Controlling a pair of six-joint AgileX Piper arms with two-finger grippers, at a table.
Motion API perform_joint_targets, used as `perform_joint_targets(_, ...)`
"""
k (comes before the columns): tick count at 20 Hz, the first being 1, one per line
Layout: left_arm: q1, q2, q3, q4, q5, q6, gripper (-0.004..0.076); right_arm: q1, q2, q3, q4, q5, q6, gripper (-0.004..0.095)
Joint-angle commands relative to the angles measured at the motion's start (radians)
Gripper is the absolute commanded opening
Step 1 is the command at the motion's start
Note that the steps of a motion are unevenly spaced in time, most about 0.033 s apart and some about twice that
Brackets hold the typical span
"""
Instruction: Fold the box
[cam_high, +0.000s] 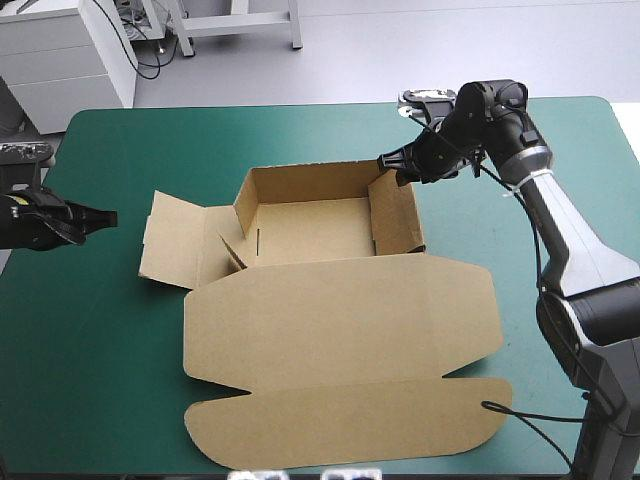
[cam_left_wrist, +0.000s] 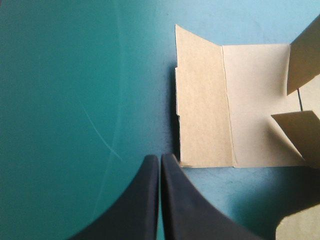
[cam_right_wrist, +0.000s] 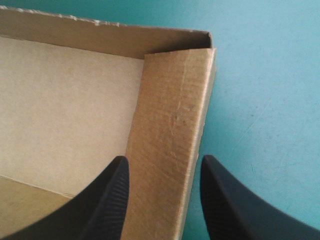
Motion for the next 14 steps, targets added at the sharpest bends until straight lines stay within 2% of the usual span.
perform_joint_targets(1,0.002,-0.023,-0.025,-0.02,-0.042,-0.004,-0.0006,-0.004,-0.019,-0.011,-0.012,-0.003,-0.019,0.0415)
perform_joint_targets(5,0.002,-0.023,-0.025,-0.024,-0.041,0.028,-0.0006,-0.004,0.052,-0.011,-0.015,-0.003,-0.019,0.0403)
perform_joint_targets(8,0.002,-0.023,-0.025,-0.024,-0.042,0.028,-0.0006,-0.004,0.112,-0.011,0.051,-0.003,-0.029,0.0352)
perform_joint_targets(10,0.002,-0.023,-0.025,-0.024,-0.048,0.026,-0.0006,-0.004,0.137,-0.011,0.074,-0.003,-0.045,0.0227)
perform_joint_targets(12,0.002,-0.023,-0.025,-0.024,-0.063,0.016,-0.0006,-0.004,0.145,-0.011,0.074,-0.003,-0.045,0.0)
perform_joint_targets(14,0.028,-0.018,-0.025,-0.024,-0.085,-0.023,-0.0005,-0.004,0.135,-0.011,0.078,-0.003,-0.041,-0.0018)
